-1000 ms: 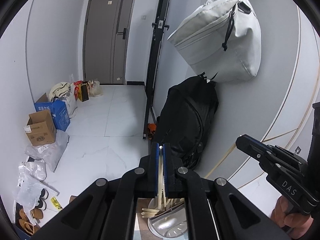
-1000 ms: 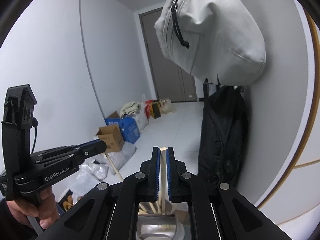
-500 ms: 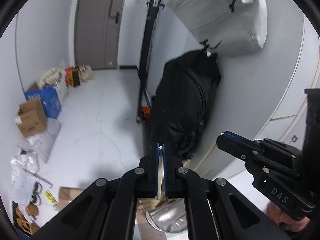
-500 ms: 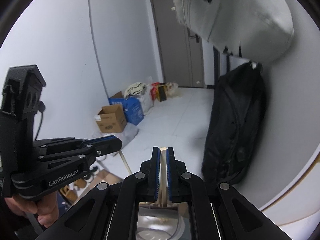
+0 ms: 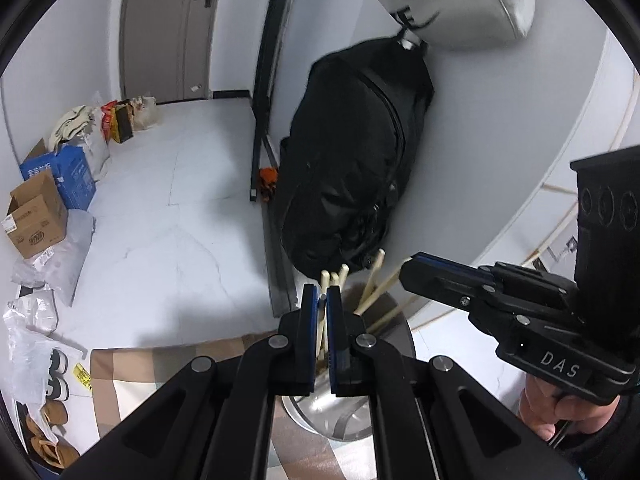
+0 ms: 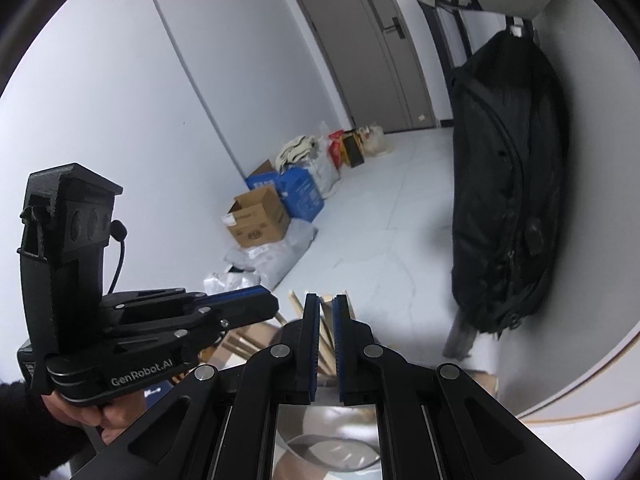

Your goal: Organize utensils

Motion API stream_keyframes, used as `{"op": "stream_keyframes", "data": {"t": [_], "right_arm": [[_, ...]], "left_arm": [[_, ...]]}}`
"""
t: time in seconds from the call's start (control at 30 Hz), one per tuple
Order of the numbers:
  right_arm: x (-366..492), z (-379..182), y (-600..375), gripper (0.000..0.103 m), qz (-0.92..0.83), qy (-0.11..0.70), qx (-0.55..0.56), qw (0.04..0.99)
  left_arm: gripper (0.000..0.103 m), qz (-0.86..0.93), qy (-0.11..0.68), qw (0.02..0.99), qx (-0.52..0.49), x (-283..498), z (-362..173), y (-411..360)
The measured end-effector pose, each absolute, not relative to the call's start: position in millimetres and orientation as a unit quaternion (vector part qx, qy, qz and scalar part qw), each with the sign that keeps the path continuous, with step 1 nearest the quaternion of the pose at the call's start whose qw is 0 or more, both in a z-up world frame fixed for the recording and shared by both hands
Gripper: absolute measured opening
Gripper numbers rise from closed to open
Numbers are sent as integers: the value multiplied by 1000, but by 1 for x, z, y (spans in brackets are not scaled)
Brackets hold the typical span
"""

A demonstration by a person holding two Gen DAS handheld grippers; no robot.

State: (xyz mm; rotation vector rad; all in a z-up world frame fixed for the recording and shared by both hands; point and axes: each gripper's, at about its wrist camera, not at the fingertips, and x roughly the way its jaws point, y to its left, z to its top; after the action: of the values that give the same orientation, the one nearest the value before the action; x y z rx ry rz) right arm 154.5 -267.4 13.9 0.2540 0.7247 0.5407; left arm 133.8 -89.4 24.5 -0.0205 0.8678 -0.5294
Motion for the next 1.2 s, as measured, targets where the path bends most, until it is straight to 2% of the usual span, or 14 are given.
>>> {"op": "stream_keyframes", "data": {"t": [0.13,0.17,0.2,0.23,0.43,0.5,0.6,0.63,0.67,0.8,0.87,0.97,1.07,1.2], "right_arm": [[148,16,-271,10,265,345,129,891],[146,18,-272,16,263,340,131,893],[143,21,-275,28,261,333,136,896],[138,23,-279,32,259,324,142,899],[112,33,-295,37,244,294,167,909],[101,36,-298,44,238,282,173,913],[85,44,-299,49,230,260,168,923],[80,46,-299,50,228,254,165,925],[73,49,-299,52,226,247,163,928],[50,57,-300,58,216,219,164,937],[40,59,-299,64,210,208,158,942],[27,61,-295,68,203,192,144,949],[13,61,-291,80,198,177,133,955],[-5,57,-286,83,190,158,118,962]], "left_arm": [[1,-254,411,875,-17,131,29,-87],[1,-252,412,875,-18,131,30,-86],[1,-247,411,877,-17,132,30,-85],[1,-243,408,880,-17,130,31,-84],[2,-219,381,898,-22,115,44,-74],[4,-214,375,902,-21,111,47,-73],[26,-204,353,913,-20,98,55,-71],[39,-199,342,918,-21,92,59,-70],[45,-195,335,922,-22,90,60,-70],[50,-178,302,936,-18,72,69,-69],[61,-172,289,942,-21,65,73,-67],[69,-161,268,950,-20,53,77,-63],[72,-150,248,957,-20,41,78,-59],[81,-132,225,965,-14,26,76,-53]]}}
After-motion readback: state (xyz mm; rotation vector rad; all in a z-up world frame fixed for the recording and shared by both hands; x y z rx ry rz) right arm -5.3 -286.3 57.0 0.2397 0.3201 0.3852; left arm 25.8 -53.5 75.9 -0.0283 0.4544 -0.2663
